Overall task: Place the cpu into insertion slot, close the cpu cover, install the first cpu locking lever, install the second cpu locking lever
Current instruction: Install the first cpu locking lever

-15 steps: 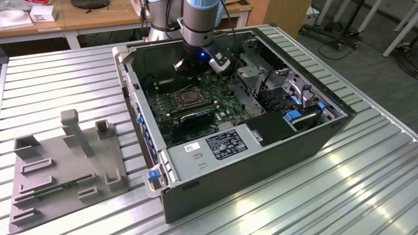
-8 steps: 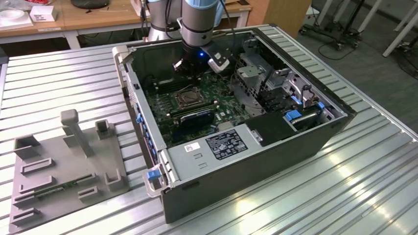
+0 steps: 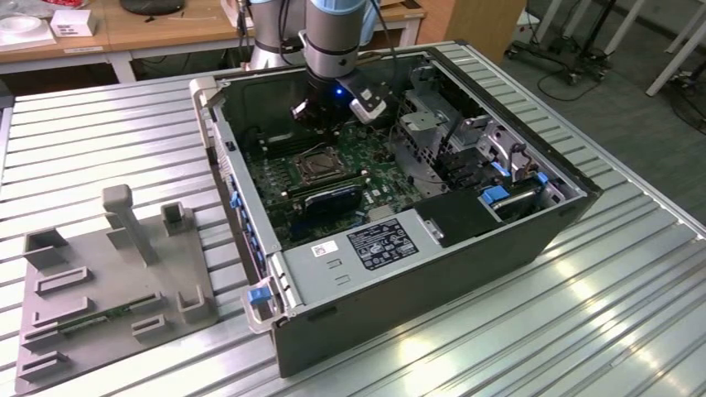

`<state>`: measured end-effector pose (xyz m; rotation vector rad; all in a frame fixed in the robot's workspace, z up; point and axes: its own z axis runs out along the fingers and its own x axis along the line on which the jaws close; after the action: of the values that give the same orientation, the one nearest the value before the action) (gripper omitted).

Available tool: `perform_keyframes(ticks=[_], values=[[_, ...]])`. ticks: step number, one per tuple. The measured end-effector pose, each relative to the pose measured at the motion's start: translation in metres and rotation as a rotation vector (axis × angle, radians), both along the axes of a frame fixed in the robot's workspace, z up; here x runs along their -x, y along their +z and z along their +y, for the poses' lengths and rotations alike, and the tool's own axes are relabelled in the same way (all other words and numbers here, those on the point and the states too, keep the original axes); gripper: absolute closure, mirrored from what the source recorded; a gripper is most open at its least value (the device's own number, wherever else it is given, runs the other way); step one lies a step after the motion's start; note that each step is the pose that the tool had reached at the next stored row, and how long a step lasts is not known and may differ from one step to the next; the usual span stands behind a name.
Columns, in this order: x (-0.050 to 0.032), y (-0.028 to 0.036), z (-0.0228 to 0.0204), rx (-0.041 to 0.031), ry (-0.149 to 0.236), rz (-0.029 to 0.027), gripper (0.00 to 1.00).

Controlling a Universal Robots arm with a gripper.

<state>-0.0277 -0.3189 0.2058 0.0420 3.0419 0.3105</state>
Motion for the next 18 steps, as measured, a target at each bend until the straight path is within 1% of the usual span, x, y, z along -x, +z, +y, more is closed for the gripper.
perform_keyframes(ticks=[9,13,18], values=[[0.0019,-0.0002,0.0011,0.0009,-0.024,0.0001,0.89],[0.0014,-0.0024,0.0010,0.0009,-0.027,0.0001,0.89],[-0.0018,-0.0060,0.0007,0.0008,-0.027,0.0000,0.89]])
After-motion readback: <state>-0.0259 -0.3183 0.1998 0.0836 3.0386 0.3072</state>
